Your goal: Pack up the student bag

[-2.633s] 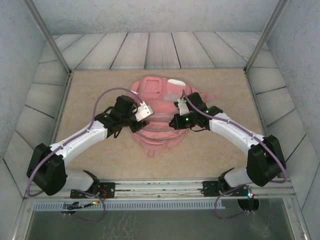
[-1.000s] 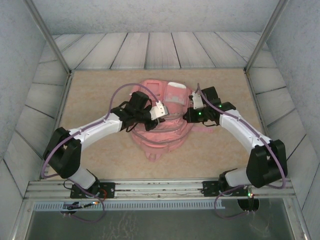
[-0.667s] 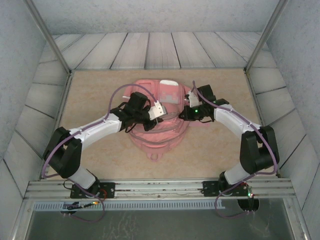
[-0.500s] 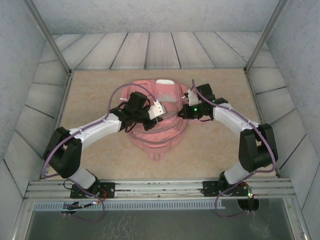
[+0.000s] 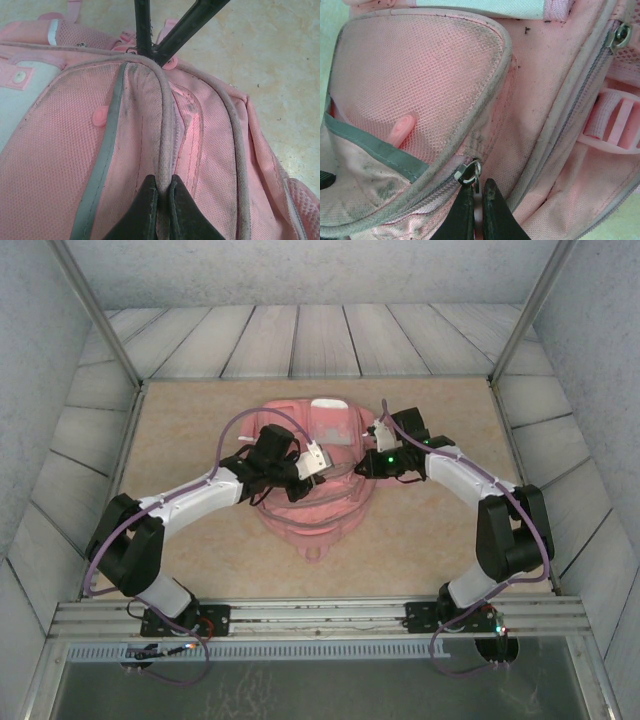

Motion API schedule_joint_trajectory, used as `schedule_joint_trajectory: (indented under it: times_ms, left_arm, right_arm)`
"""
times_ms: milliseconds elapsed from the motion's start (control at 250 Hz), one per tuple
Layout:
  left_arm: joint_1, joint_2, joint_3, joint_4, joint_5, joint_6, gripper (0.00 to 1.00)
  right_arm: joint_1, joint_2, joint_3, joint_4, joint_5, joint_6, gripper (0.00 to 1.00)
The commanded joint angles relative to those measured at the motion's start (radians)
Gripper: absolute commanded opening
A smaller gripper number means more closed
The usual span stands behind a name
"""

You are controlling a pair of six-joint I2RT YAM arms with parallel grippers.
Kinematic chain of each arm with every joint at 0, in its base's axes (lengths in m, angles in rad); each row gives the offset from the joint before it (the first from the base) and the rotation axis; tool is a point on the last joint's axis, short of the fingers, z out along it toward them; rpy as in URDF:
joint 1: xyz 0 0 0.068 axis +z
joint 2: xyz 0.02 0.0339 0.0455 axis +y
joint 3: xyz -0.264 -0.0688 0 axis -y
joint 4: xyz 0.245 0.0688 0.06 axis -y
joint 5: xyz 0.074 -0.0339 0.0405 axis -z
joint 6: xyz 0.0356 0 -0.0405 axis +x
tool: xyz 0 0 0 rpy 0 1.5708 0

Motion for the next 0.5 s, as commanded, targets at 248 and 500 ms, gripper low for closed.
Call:
schedule_joint_trajectory:
  times_ms: [248,500]
  left_arm:
    - [0.002,-0.064,-0.011,-0.097,0.113,-0.013,0.08]
    - [0.002,-0.087,-0.025,-0.107,0.120,-0.025,0.12]
  right_arm:
    - [-0.069,-0.009,0.012,0.074,0.056,-0.043,0.20]
    - [-0.069,-0.022,0.046,0.021,0.093,-0.059,0.35]
